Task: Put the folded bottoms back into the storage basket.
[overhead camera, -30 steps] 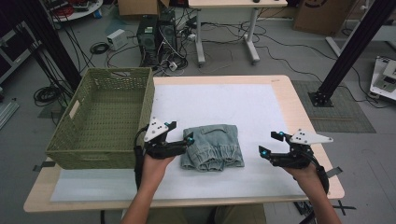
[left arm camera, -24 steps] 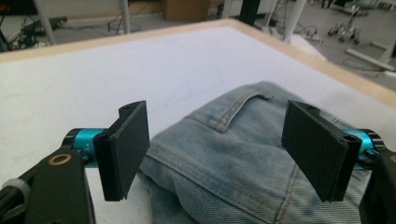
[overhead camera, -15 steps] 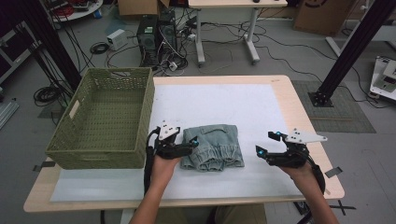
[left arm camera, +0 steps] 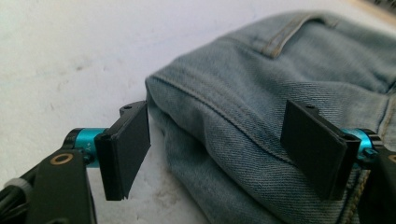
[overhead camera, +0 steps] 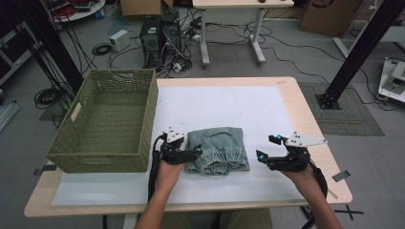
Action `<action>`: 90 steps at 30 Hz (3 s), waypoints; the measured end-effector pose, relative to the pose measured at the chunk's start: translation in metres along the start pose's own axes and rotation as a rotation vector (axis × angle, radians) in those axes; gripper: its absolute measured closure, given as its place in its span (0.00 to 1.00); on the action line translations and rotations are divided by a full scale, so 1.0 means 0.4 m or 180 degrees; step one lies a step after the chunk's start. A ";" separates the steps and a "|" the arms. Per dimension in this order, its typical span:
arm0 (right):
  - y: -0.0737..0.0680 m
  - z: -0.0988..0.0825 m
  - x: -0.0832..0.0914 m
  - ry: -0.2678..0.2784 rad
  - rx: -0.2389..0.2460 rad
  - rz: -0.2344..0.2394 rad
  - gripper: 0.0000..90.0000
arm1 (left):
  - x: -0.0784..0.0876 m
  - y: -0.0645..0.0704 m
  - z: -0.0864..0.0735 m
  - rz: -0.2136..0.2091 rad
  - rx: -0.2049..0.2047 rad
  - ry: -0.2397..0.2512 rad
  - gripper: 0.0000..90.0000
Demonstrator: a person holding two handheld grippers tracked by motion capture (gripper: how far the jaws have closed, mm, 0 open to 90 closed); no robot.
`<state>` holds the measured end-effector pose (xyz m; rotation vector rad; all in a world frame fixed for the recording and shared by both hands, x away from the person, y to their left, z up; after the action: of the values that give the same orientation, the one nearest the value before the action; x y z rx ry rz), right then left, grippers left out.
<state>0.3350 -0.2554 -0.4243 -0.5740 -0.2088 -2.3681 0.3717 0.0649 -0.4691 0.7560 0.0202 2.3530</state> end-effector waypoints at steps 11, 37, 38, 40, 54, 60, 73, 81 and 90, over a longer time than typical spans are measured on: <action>0.002 -0.002 0.011 0.0012 0.0003 0.0000 0.24 | -0.028 -0.010 -0.018 -0.0196 0.0307 -0.0178 0.31; 0.007 -0.005 0.007 -0.0001 -0.0004 -0.0015 0.24 | -0.006 0.054 0.011 -0.0420 0.0109 0.0202 0.78; 0.006 -0.006 0.007 -0.0018 -0.0027 -0.0014 0.24 | -0.003 0.059 0.016 -0.0414 0.0070 0.0210 0.78; 0.005 -0.007 0.005 -0.0016 -0.0026 -0.0012 0.24 | -0.001 0.063 0.020 -0.0407 0.0044 0.0229 0.78; -0.035 -0.008 -0.065 -0.0115 0.0098 0.0158 0.52 | 0.016 0.090 0.034 -0.0449 -0.0107 0.0355 0.78; -0.061 -0.007 -0.100 -0.0191 0.0206 0.0229 0.56 | 0.020 0.095 0.036 -0.0471 -0.0138 0.0372 0.77; -0.067 -0.043 -0.142 -0.0493 0.0284 0.0177 0.53 | 0.022 0.082 0.020 -0.0480 -0.0108 0.0323 0.69; -0.067 -0.047 -0.146 -0.0514 0.0247 0.0153 0.53 | 0.055 0.060 0.027 -0.0257 0.0080 0.0588 0.39; -0.068 -0.047 -0.147 -0.0527 0.0240 0.0152 0.53 | -0.002 0.038 0.003 -0.0169 0.0390 0.0239 0.22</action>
<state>0.3502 -0.2059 -0.4677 -0.7311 -0.3531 -2.2573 0.3640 0.0523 -0.4655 0.7159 0.2159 2.3448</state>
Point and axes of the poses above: each handheld gripper's, and its own axes: x roughly backward along the jaws, z roughly out of its top, y roughly to its right, the point moved 5 cm from there along -x, roughly forward along the jaws, and after that the axes turned 5 degrees about -z, right-handed, at the moved point
